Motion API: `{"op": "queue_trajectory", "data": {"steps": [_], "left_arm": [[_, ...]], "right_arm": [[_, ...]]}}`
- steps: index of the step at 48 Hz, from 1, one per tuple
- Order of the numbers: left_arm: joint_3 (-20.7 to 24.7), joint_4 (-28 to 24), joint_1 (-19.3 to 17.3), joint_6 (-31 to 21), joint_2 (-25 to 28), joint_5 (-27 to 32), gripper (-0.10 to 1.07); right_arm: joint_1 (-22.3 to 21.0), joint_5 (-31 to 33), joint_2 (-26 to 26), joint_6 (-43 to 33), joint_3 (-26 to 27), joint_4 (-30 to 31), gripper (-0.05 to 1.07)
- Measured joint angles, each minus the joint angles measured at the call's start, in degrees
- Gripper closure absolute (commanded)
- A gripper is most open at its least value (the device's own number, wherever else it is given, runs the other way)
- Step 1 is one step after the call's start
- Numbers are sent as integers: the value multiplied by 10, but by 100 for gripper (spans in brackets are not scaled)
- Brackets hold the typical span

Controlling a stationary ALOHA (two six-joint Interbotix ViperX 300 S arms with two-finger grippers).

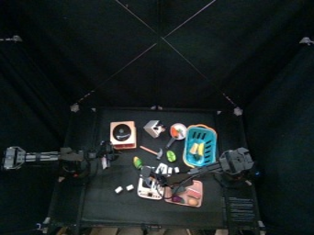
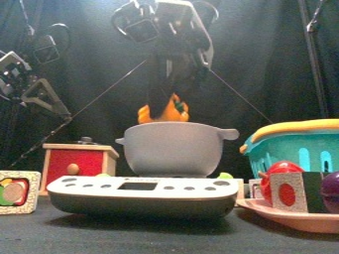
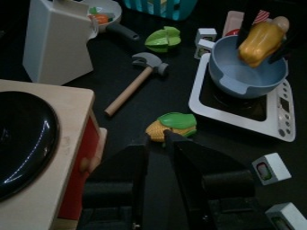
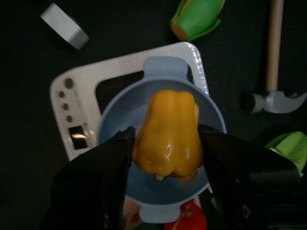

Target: Place squash in front of drawer

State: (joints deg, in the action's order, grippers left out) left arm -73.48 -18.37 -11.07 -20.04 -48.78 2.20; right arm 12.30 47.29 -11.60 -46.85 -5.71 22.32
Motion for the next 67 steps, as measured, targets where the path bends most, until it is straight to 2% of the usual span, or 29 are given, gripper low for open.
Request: {"op": "queue_trajectory", "data": {"steps": [7, 12, 18, 28, 34, 39, 45, 56, 60, 67], "left_arm": [[0, 2, 0, 0, 0, 0, 32], [-1, 2, 0, 0, -1, 0, 32], [0, 2, 1, 0, 0, 0, 32], [-1, 3, 1, 0, 0, 0, 32], [-3, 3, 1, 0, 0, 0, 32], [-4, 3, 1, -1, -1, 0, 32], [-4, 3, 2, -2, 0, 0, 32], [-4, 12, 2, -2, 0, 0, 32], [-4, 15, 2, -2, 0, 0, 32], [-7, 15, 2, -3, -1, 0, 32]], "right_arm": [[-1, -68, 36, -45, -40, -18, 26], [-5, -148, 68, -89, -84, -31, 26], [-22, -290, 104, -147, -163, -46, 26], [-63, -574, 149, -203, -301, -57, 26], [-70, -672, 166, -204, -352, -55, 26], [-61, -685, 180, -205, -376, -55, 26], [-35, -660, 200, -206, -390, -72, 26], [33, -531, 229, -206, -394, -147, 26], [42, -486, 231, -206, -390, -165, 26], [39, -440, 232, -206, -380, -160, 26]]}}
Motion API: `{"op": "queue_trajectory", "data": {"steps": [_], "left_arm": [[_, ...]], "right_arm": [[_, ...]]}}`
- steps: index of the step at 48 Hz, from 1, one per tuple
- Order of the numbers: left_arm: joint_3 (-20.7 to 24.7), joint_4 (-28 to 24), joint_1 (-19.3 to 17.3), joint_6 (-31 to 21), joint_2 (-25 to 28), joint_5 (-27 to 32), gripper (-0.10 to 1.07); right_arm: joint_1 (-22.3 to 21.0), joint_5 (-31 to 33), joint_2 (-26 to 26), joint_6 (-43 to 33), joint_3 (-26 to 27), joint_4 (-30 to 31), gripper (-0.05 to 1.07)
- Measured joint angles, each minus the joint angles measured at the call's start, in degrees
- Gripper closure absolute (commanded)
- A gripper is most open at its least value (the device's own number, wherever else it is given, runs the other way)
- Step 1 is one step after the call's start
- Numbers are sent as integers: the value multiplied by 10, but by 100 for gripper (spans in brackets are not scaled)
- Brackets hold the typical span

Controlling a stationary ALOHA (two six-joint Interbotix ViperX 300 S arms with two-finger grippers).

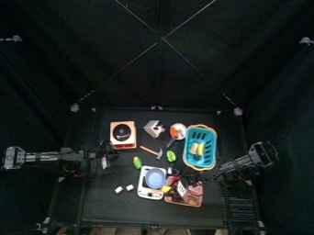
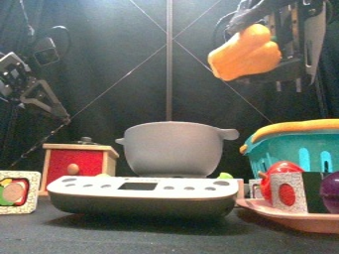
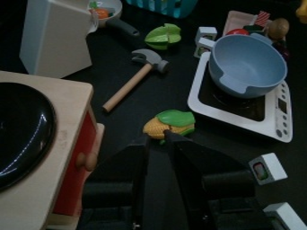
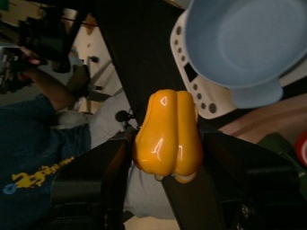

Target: Place squash in front of drawer

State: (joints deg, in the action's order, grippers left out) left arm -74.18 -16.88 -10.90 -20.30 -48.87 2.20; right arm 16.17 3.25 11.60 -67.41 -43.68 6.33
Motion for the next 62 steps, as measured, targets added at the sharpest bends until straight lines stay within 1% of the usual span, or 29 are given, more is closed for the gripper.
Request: {"op": "queue_trajectory", "data": {"steps": [4, 8, 15, 19, 25, 30, 38, 45, 46, 47, 48, 56, 62], "left_arm": [[0, 0, 0, 1, 1, 0, 32], [0, 1, 0, 0, 0, 0, 32], [0, 2, 0, 0, 1, 0, 32], [0, 2, 0, 0, 0, -1, 32], [0, 2, 0, 1, 0, -1, 32], [0, 2, 0, 0, 1, -1, 32], [-1, 2, -2, 0, 0, -2, 32], [-1, 2, -4, 0, 1, -2, 32], [-2, 2, -4, 1, 1, -2, 32], [-2, 2, -5, 1, 1, -2, 32], [-2, 2, -5, 1, 1, -2, 32], [-1, 2, -16, 0, 1, -2, 32], [-1, 2, -20, 1, 1, -2, 32]], "right_arm": [[-7, 9, -2, 0, 6, 21, 26], [-25, 8, -12, 0, 18, 46, 26], [-58, 7, -54, 2, 54, 89, 26], [-73, 6, -83, 4, 87, 112, 26], [-96, 5, -128, 3, 157, 164, 26], [-108, 3, -170, 1, 211, 193, 26], [-112, 8, -259, 4, 301, 217, 26], [-113, 24, -326, 4, 381, 249, 25], [-113, 24, -326, 4, 381, 249, 25], [-113, 32, -342, 4, 400, 259, 25], [-113, 34, -349, 5, 409, 264, 25], [-112, 78, -407, 5, 475, 307, 25], [-112, 112, -443, 5, 520, 322, 24]]}}
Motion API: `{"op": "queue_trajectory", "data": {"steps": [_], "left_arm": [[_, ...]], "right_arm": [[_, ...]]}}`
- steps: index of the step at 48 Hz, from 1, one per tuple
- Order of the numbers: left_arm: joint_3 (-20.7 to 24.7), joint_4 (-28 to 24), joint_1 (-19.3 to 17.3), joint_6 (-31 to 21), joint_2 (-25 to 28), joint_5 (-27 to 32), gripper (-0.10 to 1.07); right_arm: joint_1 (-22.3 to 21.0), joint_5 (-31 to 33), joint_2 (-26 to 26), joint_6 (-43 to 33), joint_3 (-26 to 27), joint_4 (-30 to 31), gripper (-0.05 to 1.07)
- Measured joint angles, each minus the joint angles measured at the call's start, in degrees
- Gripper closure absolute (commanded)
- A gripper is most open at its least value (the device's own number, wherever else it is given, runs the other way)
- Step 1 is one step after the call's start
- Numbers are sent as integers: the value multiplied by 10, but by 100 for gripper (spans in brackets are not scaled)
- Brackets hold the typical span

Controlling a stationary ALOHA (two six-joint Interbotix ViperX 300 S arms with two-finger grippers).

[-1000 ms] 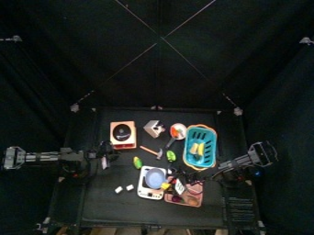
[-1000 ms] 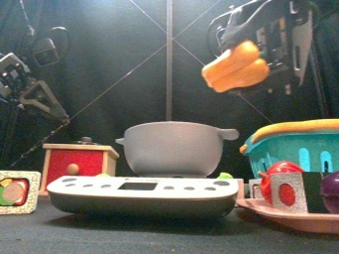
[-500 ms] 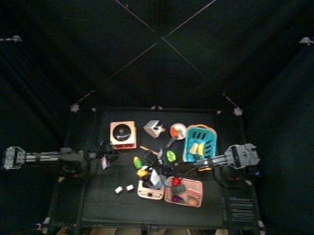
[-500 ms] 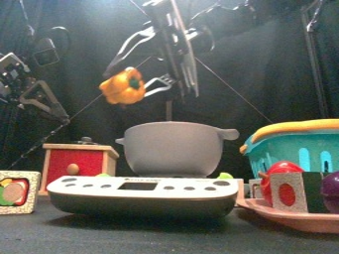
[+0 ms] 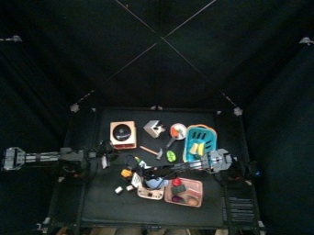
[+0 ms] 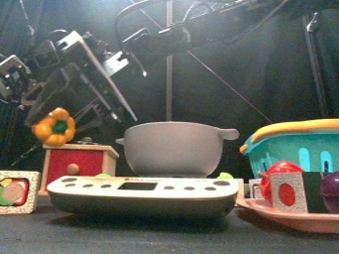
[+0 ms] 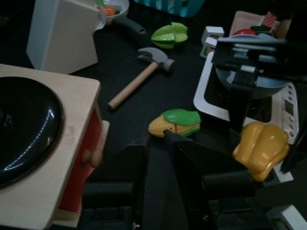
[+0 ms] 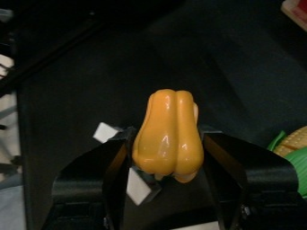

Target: Place squash in front of drawer

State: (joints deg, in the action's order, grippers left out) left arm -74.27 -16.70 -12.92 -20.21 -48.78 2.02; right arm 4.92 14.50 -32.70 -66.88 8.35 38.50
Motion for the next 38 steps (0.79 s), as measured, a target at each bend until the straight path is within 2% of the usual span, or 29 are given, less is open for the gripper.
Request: {"op": "queue_trajectory", "data": {"steps": [9, 21, 38], "left_arm": [[0, 0, 0, -1, -1, -1, 32], [0, 0, 0, -1, 0, -1, 32], [-1, 0, 1, 1, 0, -1, 32]], "right_arm": [[0, 63, -40, 1, 60, 4, 20], [1, 132, -76, 1, 108, 13, 6], [18, 217, -87, -3, 167, 18, 3]]}}
